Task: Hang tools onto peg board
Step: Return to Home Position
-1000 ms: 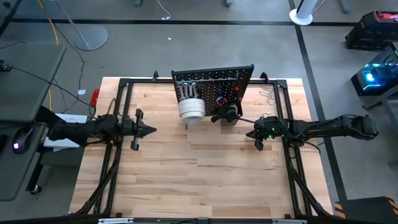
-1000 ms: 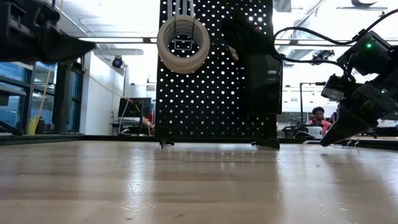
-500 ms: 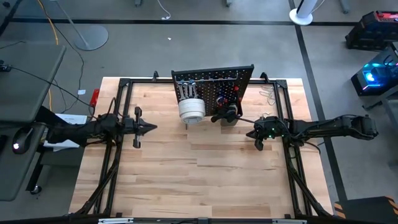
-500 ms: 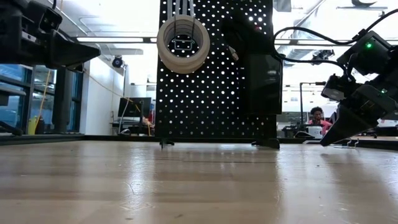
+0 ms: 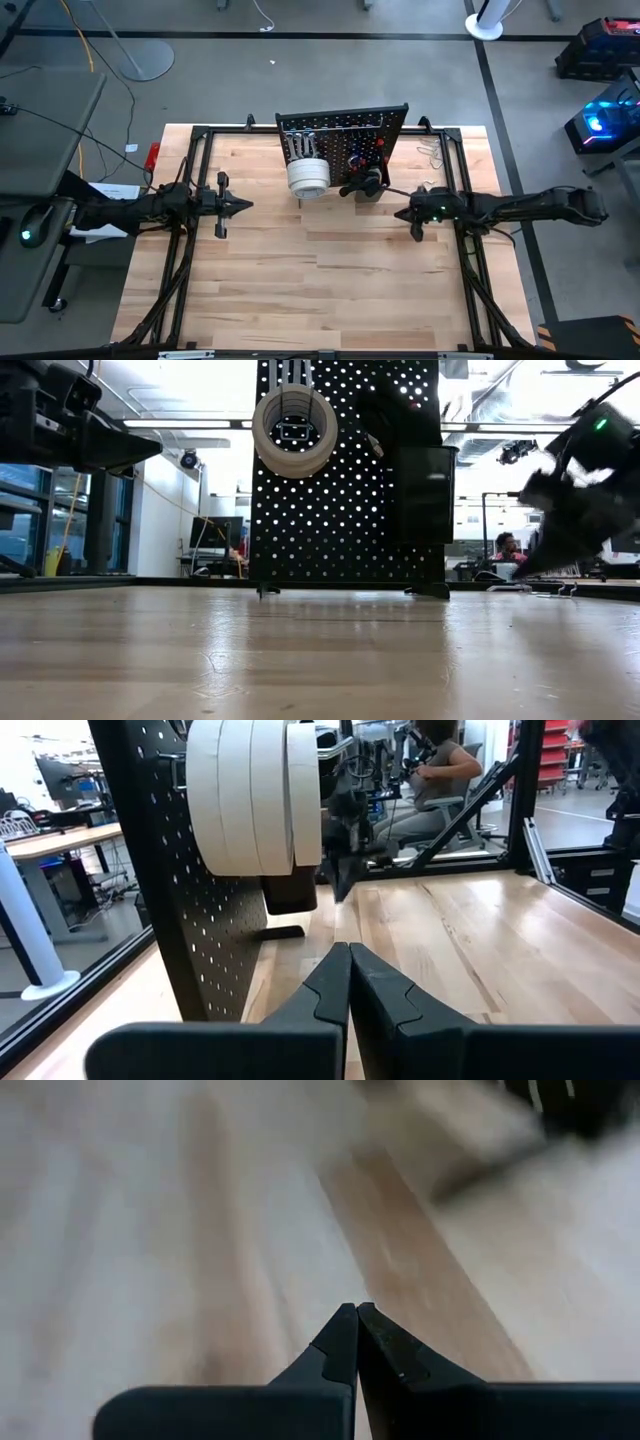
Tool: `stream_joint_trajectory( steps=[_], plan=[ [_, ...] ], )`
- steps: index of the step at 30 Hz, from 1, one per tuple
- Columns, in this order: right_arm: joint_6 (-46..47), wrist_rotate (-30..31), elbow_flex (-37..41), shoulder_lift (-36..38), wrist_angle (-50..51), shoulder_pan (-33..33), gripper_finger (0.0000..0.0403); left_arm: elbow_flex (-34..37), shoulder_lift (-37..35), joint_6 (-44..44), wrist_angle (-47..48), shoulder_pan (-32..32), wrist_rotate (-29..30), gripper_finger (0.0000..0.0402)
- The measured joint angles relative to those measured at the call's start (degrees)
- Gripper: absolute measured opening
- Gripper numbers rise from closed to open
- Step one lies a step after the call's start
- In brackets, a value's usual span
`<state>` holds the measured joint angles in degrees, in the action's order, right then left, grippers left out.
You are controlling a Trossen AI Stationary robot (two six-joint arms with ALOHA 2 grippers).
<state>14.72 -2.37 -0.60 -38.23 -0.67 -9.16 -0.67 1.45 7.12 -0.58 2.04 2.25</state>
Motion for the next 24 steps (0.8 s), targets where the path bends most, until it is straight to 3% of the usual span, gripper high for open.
stream_joint_trajectory(
  steps=[6, 11, 14, 24],
  plan=[
    [-1.2, 1.0, 0.0, 22.5, 0.1, 6.2, 0.0, 0.0, 0.0, 0.0, 0.0, 0.0, 0.1, 0.0],
    [-13.1, 2.4, 0.0, 37.2, 0.2, 8.0, 0.0, 0.0, 0.0, 0.0, 0.0, 0.0, 0.1, 0.0],
    [-19.0, 2.4, -0.1, 38.2, 0.3, 8.0, 0.0, 0.0, 0.0, 0.0, 0.0, 0.0, 0.1, 0.0],
    [-20.5, 2.3, -0.1, 38.2, 0.4, 11.5, 0.0, 0.0, 0.2, 0.0, 0.0, 0.0, 0.1, 0.0]
  ],
)
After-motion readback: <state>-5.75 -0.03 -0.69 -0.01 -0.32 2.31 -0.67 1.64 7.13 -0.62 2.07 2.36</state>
